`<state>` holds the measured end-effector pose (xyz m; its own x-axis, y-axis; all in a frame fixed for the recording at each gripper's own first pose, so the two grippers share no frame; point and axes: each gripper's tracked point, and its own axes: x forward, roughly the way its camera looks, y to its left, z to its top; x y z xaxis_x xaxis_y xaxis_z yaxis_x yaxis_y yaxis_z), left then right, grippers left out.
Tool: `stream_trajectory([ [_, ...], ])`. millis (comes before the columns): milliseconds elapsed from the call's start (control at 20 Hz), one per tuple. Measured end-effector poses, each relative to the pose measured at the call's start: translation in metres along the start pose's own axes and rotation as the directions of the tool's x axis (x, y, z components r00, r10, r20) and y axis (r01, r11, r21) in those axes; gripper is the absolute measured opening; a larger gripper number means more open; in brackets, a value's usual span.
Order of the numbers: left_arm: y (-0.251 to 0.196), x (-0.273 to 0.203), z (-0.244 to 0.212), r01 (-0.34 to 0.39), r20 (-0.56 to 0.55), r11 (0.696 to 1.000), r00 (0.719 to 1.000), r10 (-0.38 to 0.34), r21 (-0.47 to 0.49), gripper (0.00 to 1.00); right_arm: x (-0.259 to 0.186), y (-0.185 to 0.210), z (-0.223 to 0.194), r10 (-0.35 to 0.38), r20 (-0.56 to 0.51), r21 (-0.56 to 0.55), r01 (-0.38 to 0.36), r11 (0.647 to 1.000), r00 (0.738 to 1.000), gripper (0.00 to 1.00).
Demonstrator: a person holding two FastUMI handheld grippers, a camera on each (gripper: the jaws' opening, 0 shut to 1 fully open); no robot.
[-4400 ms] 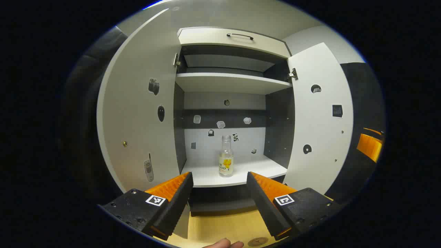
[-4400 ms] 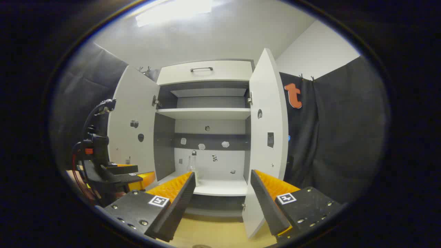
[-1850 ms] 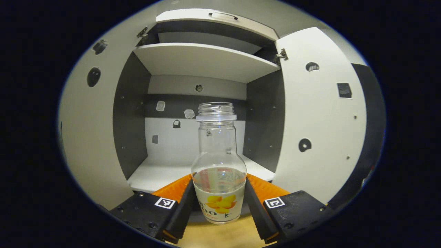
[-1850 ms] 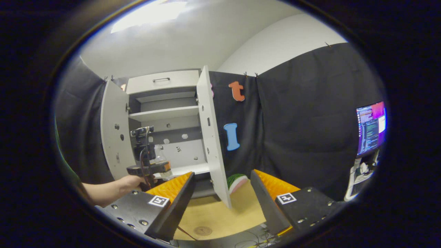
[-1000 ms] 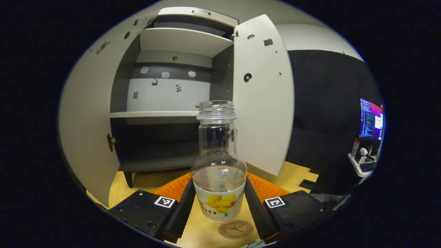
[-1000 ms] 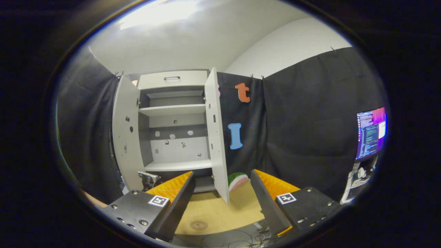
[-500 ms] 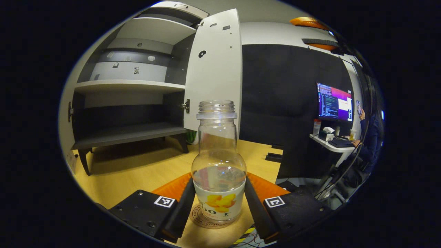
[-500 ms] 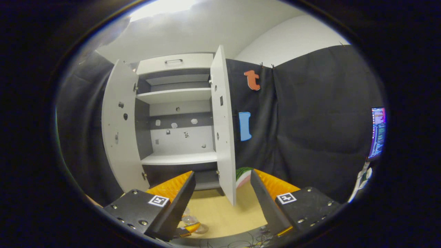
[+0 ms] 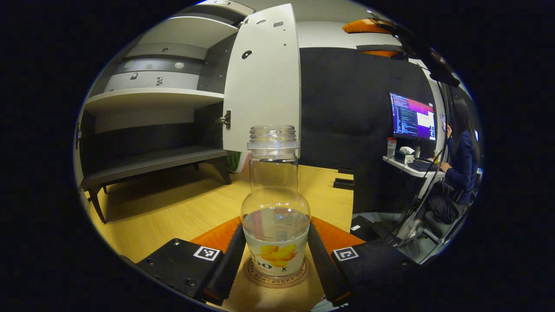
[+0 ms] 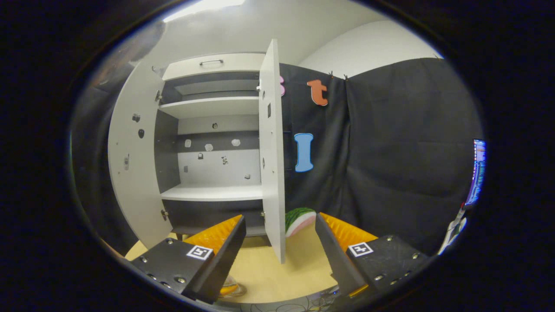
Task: Grasp the bottle in the cabinet with the left hand and place it on the coaster, then close the right door with the right hand and the left door with the left hand.
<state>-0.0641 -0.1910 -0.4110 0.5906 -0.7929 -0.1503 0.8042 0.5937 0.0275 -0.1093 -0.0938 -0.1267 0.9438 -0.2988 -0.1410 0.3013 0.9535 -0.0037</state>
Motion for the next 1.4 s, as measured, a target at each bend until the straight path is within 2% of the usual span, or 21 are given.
stream_trajectory([
  [150, -0.001, -0.004, -0.017, 0.025, -0.099, 0.998, 0.995, -0.019, 0.061, 0.82, 0.012, -0.006, 0.004, -0.008, 0.009, 0.020, 0.008, 1.000, 1.000, 0.98],
  [250, 0.001, -0.008, -0.016, 0.032, -0.124, 0.997, 0.992, -0.022, 0.076, 0.83, 0.020, -0.008, 0.010, -0.006, 0.020, 0.040, 0.005, 0.999, 1.000, 0.98],
  [450, 0.004, -0.015, 0.010, 0.062, -0.096, 0.997, 0.994, -0.058, 0.036, 0.86, 0.030, -0.009, 0.025, 0.002, 0.070, 0.070, -0.007, 0.998, 0.998, 0.98],
  [500, 0.003, -0.018, 0.019, 0.078, -0.091, 0.997, 0.993, -0.075, 0.027, 0.88, 0.032, -0.012, 0.027, -0.004, 0.086, 0.074, -0.003, 0.997, 0.996, 0.94],
  [550, 0.003, -0.020, 0.028, 0.095, -0.091, 0.995, 0.991, -0.093, 0.016, 0.88, 0.032, -0.013, 0.029, -0.007, 0.100, 0.077, -0.001, 0.997, 0.995, 0.98],
  [650, 0.008, -0.022, 0.053, 0.096, -0.076, 0.995, 0.993, -0.095, 0.007, 0.89, 0.031, -0.016, 0.030, -0.002, 0.120, 0.092, -0.009, 0.996, 0.993, 0.98],
  [700, 0.011, -0.023, 0.070, 0.091, -0.053, 0.996, 0.995, -0.090, 0.010, 0.89, 0.031, -0.019, 0.028, 0.000, 0.125, 0.103, -0.013, 0.995, 0.992, 0.94],
  [750, 0.015, -0.023, 0.085, 0.077, -0.035, 0.997, 0.997, -0.076, 0.021, 0.89, 0.030, -0.023, 0.028, 0.003, 0.126, 0.113, -0.017, 0.993, 0.992, 0.98],
  [800, 0.017, -0.024, 0.096, 0.066, -0.040, 0.997, 0.997, -0.065, 0.029, 0.91, 0.029, -0.026, 0.026, 0.012, 0.128, 0.121, -0.027, 0.992, 0.992, 0.98],
  [900, 0.022, -0.024, 0.115, 0.020, -0.040, 0.999, 0.999, -0.019, 0.034, 0.99, 0.029, -0.038, 0.026, 0.027, 0.138, 0.125, -0.045, 0.991, 0.990, 0.98],
  [950, 0.023, -0.026, 0.125, 0.002, -0.038, 0.999, 0.999, -0.001, 0.032, 0.99, 0.031, -0.046, 0.025, 0.032, 0.141, 0.132, -0.050, 0.990, 0.989, 0.98],
  [1000, 0.023, -0.027, 0.139, -0.021, -0.025, 0.999, 0.999, 0.022, 0.032, 0.99, 0.033, -0.054, 0.025, 0.039, 0.141, 0.147, -0.060, 0.987, 0.989, 0.94],
  [1100, 0.021, -0.032, 0.168, -0.070, 0.016, 0.997, 0.997, 0.070, 0.022, 0.99, 0.043, -0.071, 0.029, 0.054, 0.139, 0.163, -0.077, 0.984, 0.989, 0.98],
  [1200, 0.019, -0.038, 0.200, -0.122, 0.068, 0.993, 0.990, 0.122, 0.002, 0.98, 0.060, -0.087, 0.030, 0.076, 0.114, 0.119, -0.090, 0.989, 0.991, 0.98],
  [1250, 0.019, -0.042, 0.217, -0.146, 0.097, 0.989, 0.984, 0.147, -0.014, 0.98, 0.071, -0.094, 0.034, 0.079, 0.108, 0.090, -0.089, 0.992, 0.991, 0.93],
  [1300, 0.019, -0.045, 0.234, -0.174, 0.122, 0.984, 0.977, 0.177, -0.031, 0.98, 0.085, -0.101, 0.038, 0.076, 0.097, 0.067, -0.083, 0.994, 0.992, 0.98],
  [1400, 0.024, -0.055, 0.261, -0.237, 0.154, 0.970, 0.958, 0.242, -0.055, 0.98, 0.111, -0.106, 0.041, 0.087, 0.054, 0.085, -0.091, 0.992, 0.995, 0.98],
])
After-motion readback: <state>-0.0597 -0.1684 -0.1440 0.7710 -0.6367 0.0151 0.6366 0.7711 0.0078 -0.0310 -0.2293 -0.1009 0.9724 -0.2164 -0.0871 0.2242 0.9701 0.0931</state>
